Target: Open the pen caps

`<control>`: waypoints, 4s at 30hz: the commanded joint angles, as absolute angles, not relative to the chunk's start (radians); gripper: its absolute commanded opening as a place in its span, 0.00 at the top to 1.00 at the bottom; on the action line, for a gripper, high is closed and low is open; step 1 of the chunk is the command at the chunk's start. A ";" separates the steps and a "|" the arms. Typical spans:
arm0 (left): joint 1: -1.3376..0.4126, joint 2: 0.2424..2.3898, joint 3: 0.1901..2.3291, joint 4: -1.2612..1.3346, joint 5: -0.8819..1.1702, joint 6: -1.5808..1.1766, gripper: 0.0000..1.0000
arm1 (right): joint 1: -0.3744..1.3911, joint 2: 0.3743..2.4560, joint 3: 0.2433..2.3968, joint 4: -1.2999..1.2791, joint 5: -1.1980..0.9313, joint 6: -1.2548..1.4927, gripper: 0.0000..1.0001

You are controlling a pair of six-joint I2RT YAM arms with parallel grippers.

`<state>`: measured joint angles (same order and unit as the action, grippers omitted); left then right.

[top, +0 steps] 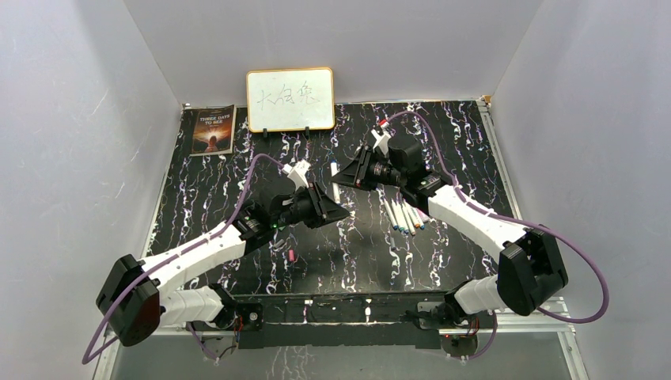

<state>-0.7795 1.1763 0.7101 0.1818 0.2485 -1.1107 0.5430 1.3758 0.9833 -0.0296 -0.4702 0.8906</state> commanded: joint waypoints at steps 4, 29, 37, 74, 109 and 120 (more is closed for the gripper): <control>-0.782 1.181 0.721 0.189 0.233 -1.105 1.00 | 0.545 1.342 0.967 0.030 -0.530 0.887 0.64; -0.845 1.168 0.720 0.135 0.244 -1.081 1.00 | 0.582 1.509 1.149 -0.041 -0.507 0.856 1.00; -0.942 1.133 0.649 0.136 0.231 -1.108 1.00 | 0.403 1.645 1.338 -0.077 -0.583 0.821 1.00; -1.111 1.266 0.721 -0.019 0.081 -1.075 1.00 | 0.523 1.646 1.081 -0.593 0.124 0.340 1.00; -0.684 1.447 0.871 -0.265 0.004 -0.823 0.97 | 0.549 1.442 1.019 -0.540 0.002 0.348 0.13; -0.575 1.588 0.871 -0.221 -0.017 -0.762 0.96 | 0.542 1.220 0.885 -0.469 0.023 0.383 0.02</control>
